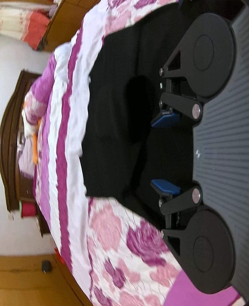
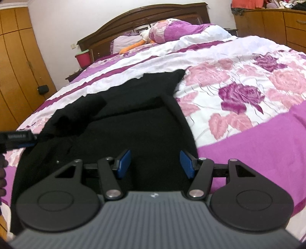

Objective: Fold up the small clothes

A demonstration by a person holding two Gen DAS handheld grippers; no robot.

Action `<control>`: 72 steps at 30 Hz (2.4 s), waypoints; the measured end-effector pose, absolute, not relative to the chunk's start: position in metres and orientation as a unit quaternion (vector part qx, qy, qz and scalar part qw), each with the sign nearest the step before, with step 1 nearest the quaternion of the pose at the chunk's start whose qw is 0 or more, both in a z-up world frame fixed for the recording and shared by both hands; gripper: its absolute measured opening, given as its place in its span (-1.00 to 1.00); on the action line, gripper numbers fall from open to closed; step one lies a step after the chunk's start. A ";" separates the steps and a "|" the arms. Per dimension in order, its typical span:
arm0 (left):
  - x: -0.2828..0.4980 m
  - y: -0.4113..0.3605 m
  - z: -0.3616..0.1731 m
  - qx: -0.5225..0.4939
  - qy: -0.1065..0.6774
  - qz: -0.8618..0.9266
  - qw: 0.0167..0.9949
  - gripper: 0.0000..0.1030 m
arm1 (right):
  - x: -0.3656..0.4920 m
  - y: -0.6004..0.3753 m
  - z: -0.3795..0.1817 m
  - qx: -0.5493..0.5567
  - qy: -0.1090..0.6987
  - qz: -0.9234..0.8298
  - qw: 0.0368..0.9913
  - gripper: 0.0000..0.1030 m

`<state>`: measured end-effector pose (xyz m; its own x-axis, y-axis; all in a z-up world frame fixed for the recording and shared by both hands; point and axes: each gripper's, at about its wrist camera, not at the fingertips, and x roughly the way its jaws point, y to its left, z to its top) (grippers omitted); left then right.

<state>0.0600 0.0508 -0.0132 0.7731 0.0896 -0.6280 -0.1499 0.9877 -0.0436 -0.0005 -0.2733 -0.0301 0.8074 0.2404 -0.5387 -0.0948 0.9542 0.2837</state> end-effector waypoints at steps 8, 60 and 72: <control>0.055 0.080 -0.028 -0.082 0.337 0.099 0.933 0.28 | 0.028 -0.259 -0.008 0.146 0.308 0.136 0.930 0.15; 0.055 0.098 -0.043 -0.094 0.331 0.115 0.932 0.32 | 0.139 -0.118 0.029 0.070 0.310 0.254 0.914 -0.84; 0.055 0.092 -0.043 -0.080 0.332 0.122 0.932 0.32 | 0.120 -0.228 0.013 0.146 0.309 0.144 0.929 -0.83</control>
<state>0.0550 0.0921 -0.0428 0.7495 0.1740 -0.6387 -0.2801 0.9576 -0.0678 0.1205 -0.2282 0.0128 0.7678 0.3570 -0.5320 -0.1764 0.9161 0.3602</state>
